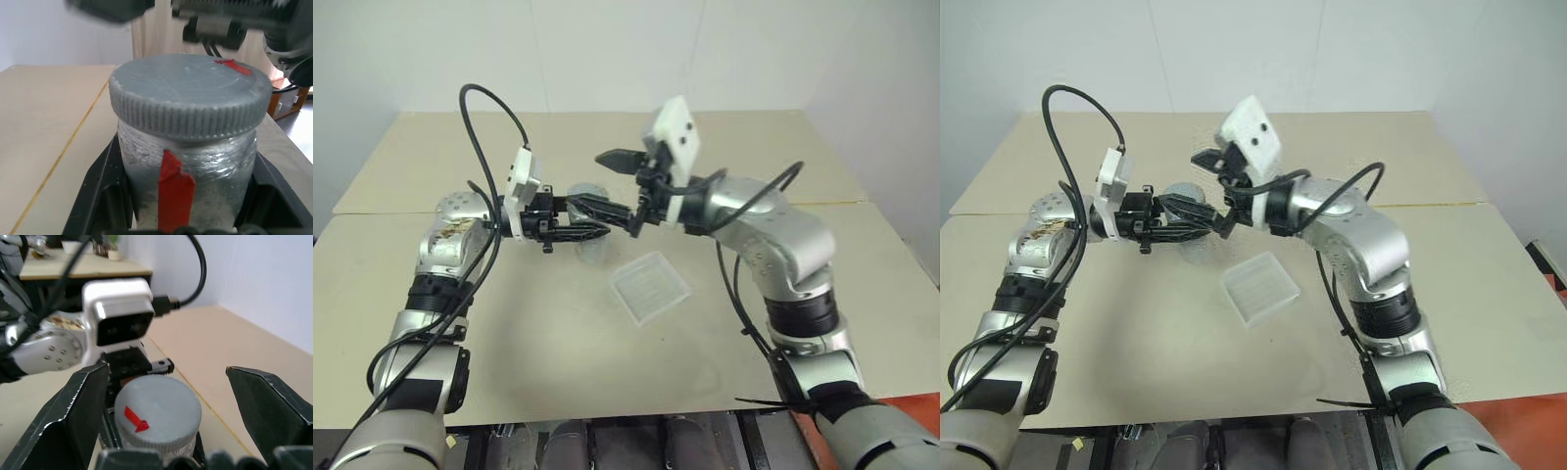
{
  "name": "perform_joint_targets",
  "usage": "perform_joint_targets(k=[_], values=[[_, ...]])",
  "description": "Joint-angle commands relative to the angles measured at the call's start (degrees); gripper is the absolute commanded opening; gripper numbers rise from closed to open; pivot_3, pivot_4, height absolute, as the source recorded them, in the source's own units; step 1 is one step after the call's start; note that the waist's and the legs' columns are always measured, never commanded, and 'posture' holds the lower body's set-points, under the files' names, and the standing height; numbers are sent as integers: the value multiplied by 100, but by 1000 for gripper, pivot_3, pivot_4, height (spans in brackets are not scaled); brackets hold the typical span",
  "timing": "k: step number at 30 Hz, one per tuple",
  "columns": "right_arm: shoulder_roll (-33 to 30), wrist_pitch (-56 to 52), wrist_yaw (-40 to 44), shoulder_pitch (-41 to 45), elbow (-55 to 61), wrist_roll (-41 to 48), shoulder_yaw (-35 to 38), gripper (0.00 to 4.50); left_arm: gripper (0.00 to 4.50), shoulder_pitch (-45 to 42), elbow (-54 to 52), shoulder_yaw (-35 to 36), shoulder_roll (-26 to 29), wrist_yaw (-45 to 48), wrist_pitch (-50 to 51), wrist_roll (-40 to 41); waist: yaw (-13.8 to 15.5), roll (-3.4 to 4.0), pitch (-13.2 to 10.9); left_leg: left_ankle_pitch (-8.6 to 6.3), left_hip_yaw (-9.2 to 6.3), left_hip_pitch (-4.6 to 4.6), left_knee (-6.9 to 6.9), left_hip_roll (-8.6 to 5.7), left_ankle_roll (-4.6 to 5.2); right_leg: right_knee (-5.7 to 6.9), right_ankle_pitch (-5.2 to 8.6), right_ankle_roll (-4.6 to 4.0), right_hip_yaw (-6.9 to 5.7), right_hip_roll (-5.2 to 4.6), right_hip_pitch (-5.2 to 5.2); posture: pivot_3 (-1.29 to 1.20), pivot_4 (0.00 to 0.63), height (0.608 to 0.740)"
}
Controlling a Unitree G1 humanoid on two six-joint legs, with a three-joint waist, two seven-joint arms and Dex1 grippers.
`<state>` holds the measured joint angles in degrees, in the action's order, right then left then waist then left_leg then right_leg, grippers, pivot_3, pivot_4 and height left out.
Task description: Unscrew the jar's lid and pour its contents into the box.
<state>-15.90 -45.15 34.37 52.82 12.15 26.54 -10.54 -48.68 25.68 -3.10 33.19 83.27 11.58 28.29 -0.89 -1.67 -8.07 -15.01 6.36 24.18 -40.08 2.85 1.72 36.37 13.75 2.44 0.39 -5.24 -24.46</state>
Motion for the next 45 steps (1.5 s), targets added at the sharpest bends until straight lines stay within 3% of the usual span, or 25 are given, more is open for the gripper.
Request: perform_joint_targets(k=[1, 13, 35, 45], values=[[102, -8, -120, 168, 45, -99, 9, 4463, 2022, -28, -162, 191, 19, 13, 60, 19, 11, 0, 0, 0, 0, 1, 0, 0, 0, -2, 0, 0, -1, 0, 0, 0, 150, 740], [109, -106, -201, 52, -122, -322, 23, 4463, 2022, 74, -347, 314, 71, 25, 194, 16, 4, 0, 0, 0, -1, 1, 0, 0, 0, -3, 0, 0, -1, 0, 1, 0, 150, 740], [-549, -303, -132, -498, 571, 31, 573, 4463, 2022, 227, -471, 469, 198, 76, 193, -5, 11, 0, 0, -2, -1, 2, 0, 0, 3, -6, 0, 0, -1, -1, 3, 0, 150, 740], [-762, -223, 558, -650, 1147, 646, 625, 4463, 2022, 63, -181, 397, 85, 97, 68, -165, 11, 0, 0, -7, -3, 1, 1, 1, 12, -8, 0, 0, -1, 1, 3, 0, 150, 740]])
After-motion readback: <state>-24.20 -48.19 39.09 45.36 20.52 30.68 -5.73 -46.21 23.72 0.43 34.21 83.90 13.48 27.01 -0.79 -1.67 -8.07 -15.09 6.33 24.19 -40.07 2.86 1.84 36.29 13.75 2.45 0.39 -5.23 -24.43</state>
